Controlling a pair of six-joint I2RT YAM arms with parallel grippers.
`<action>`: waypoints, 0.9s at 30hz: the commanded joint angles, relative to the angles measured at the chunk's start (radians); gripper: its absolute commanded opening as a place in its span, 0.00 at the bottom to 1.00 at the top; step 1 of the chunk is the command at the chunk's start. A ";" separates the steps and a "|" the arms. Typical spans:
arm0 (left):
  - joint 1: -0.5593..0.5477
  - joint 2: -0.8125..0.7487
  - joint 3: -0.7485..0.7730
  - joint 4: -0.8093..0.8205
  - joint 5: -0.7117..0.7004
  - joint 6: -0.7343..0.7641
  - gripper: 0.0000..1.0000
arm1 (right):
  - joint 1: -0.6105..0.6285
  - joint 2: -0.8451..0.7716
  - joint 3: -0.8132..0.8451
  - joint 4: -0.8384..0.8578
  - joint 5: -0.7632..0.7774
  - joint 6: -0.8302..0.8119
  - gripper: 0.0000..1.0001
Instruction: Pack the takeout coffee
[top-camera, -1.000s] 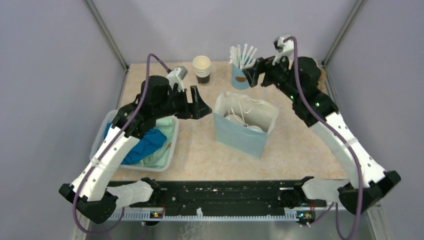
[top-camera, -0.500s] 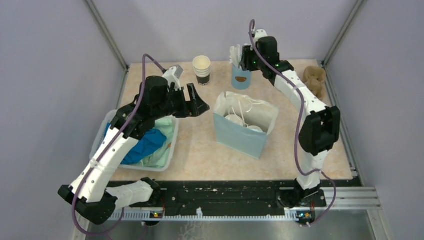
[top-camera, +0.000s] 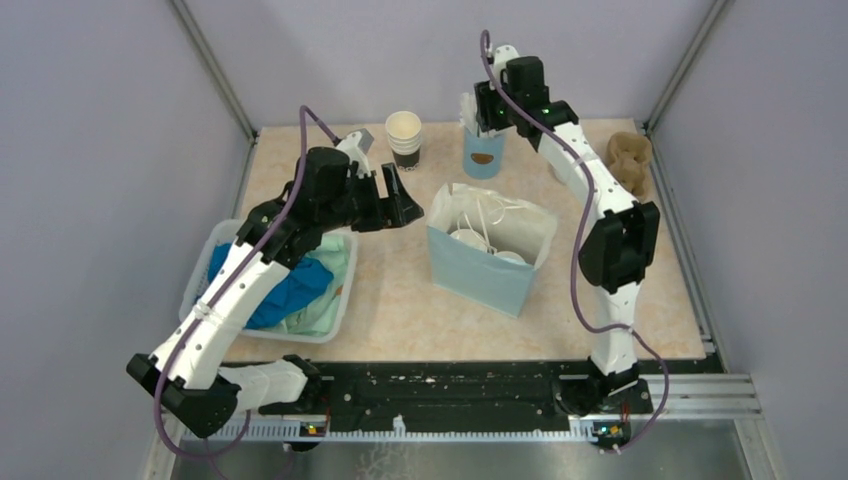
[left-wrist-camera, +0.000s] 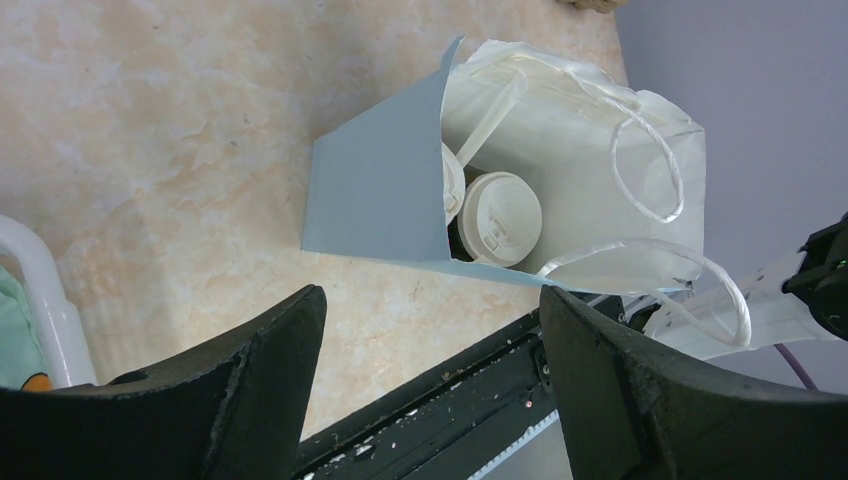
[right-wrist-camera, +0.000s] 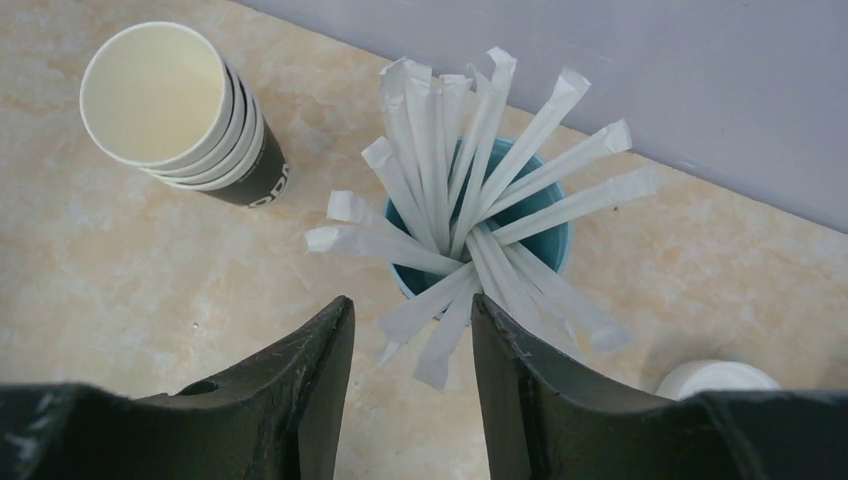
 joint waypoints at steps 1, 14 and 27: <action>0.003 0.002 0.016 0.058 0.002 -0.005 0.85 | 0.015 0.042 0.076 -0.035 -0.002 -0.075 0.42; 0.003 0.019 0.025 0.060 0.014 0.009 0.85 | 0.027 0.105 0.149 -0.071 0.025 -0.100 0.37; 0.013 0.023 0.024 0.057 0.022 0.018 0.85 | 0.036 0.102 0.148 -0.073 0.002 -0.110 0.44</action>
